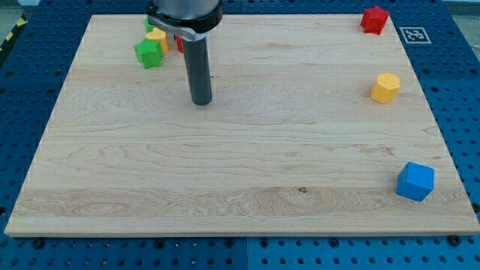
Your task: Move your arm to the bottom right
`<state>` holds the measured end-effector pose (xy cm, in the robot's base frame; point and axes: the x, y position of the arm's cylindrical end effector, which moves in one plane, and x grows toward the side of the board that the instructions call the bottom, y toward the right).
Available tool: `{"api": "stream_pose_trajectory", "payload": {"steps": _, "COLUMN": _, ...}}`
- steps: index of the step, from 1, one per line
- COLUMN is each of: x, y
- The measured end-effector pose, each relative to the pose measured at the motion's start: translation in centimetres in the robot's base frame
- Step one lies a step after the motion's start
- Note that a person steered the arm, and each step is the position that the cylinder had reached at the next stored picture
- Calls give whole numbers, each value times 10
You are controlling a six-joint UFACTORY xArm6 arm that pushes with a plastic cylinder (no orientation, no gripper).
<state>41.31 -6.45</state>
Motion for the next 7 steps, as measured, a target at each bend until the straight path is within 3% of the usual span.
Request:
{"api": "stream_pose_trajectory", "payload": {"steps": 5, "x": 79, "y": 35}}
{"api": "stream_pose_trajectory", "payload": {"steps": 7, "x": 77, "y": 136}}
